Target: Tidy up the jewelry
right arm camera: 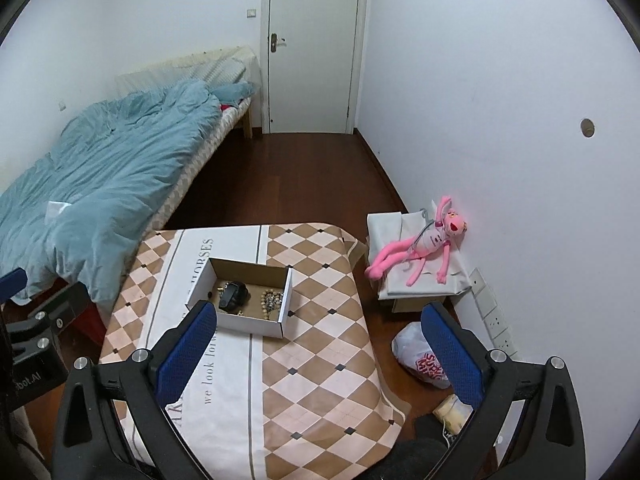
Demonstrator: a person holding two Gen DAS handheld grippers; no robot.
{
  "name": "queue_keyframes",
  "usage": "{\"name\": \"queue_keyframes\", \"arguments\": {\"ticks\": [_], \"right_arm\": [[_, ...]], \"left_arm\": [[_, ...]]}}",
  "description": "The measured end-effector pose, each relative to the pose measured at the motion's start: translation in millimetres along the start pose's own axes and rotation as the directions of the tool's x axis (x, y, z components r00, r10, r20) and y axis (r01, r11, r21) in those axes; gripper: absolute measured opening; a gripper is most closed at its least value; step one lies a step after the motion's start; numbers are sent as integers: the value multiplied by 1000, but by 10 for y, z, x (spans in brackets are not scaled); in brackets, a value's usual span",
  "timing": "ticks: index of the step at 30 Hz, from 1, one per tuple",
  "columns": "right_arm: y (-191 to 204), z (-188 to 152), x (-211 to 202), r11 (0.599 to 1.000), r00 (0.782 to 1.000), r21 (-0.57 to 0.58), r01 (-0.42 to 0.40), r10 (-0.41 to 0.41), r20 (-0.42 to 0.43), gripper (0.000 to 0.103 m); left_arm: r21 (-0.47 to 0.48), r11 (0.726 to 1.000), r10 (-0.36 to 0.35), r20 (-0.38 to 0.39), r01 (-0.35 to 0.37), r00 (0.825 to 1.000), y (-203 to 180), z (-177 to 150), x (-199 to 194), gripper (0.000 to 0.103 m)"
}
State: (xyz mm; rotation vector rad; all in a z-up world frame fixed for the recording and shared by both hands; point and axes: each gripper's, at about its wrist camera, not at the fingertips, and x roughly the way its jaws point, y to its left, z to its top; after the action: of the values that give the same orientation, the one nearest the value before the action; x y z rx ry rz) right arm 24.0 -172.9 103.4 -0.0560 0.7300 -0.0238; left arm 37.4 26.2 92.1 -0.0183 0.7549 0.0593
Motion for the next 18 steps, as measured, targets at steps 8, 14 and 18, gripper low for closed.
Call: {"name": "queue_keyframes", "arguments": {"ticks": [8,14,18], "right_arm": [[-17,-3,-131,1000,1000,2,-21,21,-6,103],[-5,78,22,1000,999,6,-25,25,-20,103],[6,136,175,1000,999,8,-13,14,-35,103]], "left_arm": [[-20,1000,7,-15,-7,1000,56,-45,-61,103],[-18,1000,7,-55,-8,998,22,-12,66,103],[-18,1000,19,-78,-21,997,13,31,207,103]]}}
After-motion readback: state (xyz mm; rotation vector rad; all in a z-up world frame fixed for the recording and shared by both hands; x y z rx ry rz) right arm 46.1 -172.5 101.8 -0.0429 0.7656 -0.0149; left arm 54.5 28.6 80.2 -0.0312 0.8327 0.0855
